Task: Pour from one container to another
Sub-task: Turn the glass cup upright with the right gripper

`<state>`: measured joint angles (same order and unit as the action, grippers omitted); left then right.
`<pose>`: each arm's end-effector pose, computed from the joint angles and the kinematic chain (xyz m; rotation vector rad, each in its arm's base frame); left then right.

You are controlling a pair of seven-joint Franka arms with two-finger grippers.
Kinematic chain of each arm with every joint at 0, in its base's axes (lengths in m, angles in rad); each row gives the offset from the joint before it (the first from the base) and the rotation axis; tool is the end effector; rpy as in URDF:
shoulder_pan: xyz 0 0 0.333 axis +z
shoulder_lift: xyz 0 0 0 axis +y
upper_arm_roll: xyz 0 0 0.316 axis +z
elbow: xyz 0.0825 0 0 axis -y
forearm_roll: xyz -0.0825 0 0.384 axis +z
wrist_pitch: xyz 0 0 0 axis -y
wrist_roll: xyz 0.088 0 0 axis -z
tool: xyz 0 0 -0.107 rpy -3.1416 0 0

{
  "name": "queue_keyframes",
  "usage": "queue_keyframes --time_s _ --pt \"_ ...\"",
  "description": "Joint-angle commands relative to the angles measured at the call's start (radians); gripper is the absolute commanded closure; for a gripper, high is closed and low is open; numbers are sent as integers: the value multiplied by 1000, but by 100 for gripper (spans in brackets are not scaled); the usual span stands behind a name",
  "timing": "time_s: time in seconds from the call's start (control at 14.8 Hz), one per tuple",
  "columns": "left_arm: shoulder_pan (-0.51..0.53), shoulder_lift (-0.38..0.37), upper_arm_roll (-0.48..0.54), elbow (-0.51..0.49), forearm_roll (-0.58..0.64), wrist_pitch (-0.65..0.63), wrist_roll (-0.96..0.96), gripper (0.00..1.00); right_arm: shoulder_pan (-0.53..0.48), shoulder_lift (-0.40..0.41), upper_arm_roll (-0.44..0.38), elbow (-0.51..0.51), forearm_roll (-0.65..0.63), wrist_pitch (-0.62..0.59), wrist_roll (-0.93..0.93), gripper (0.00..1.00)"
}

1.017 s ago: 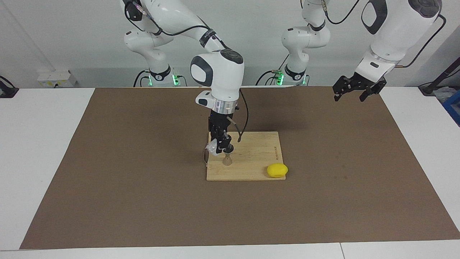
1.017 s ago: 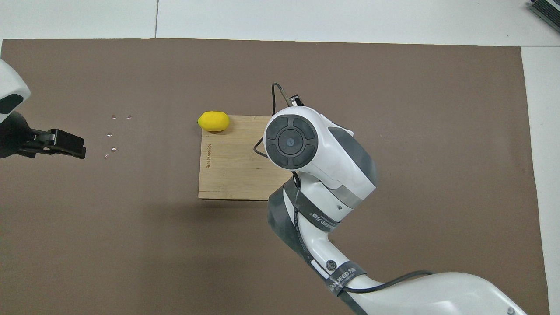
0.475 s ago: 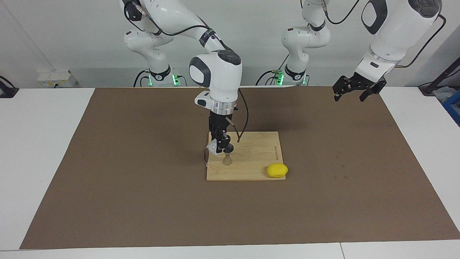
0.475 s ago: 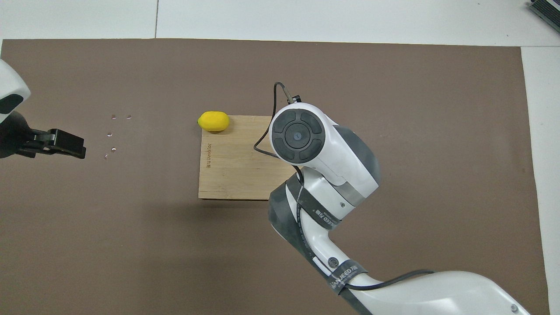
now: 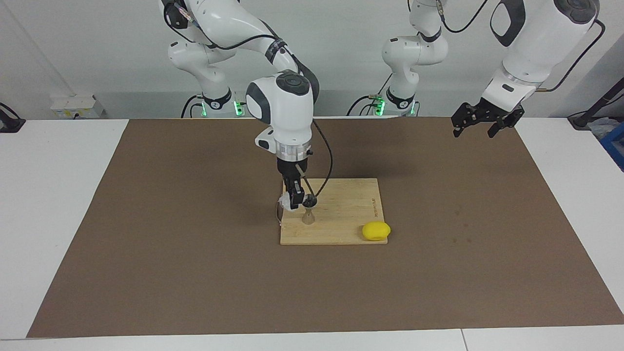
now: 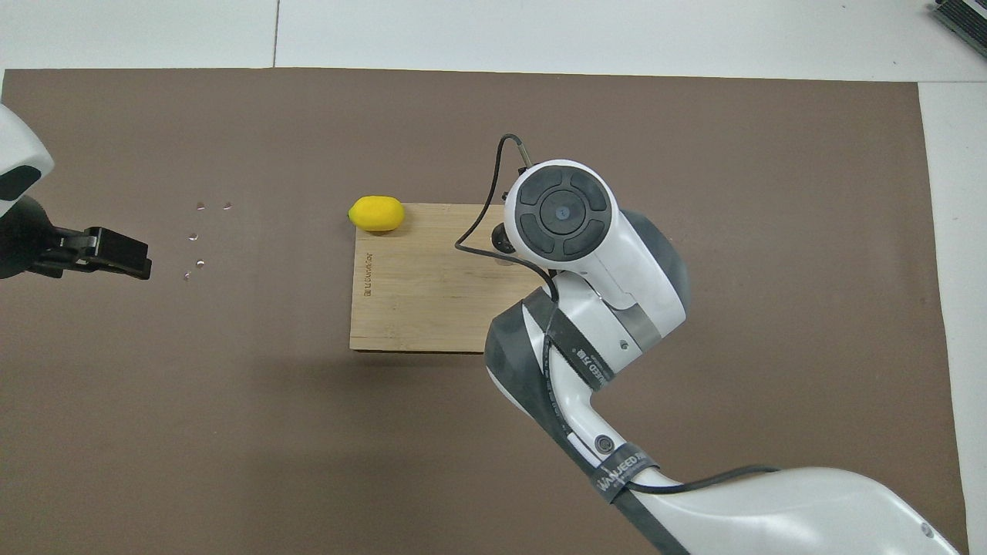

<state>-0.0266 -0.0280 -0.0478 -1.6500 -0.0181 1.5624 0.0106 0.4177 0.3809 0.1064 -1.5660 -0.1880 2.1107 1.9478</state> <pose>0.5411 -0.0426 0.6019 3.1225 -0.1321 -0.0940 0.6028 0.3274 0.4418 -2.3531 1.8859 -0.2687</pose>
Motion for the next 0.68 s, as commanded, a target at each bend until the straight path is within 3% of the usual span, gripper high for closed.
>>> queue_keyframes --time_s 0.0,0.27,0.61 --pt "-12 -9 13 -8 -3 5 0 0 -39 13 7 15 96 21 -36 100" --pt "-12 -9 13 -8 -3 5 0 0 -117 24 7 6 269 21 -113 100" --pt "-12 -9 13 -8 -3 5 0 0 -281 6 7 -89 557 21 -294 100"
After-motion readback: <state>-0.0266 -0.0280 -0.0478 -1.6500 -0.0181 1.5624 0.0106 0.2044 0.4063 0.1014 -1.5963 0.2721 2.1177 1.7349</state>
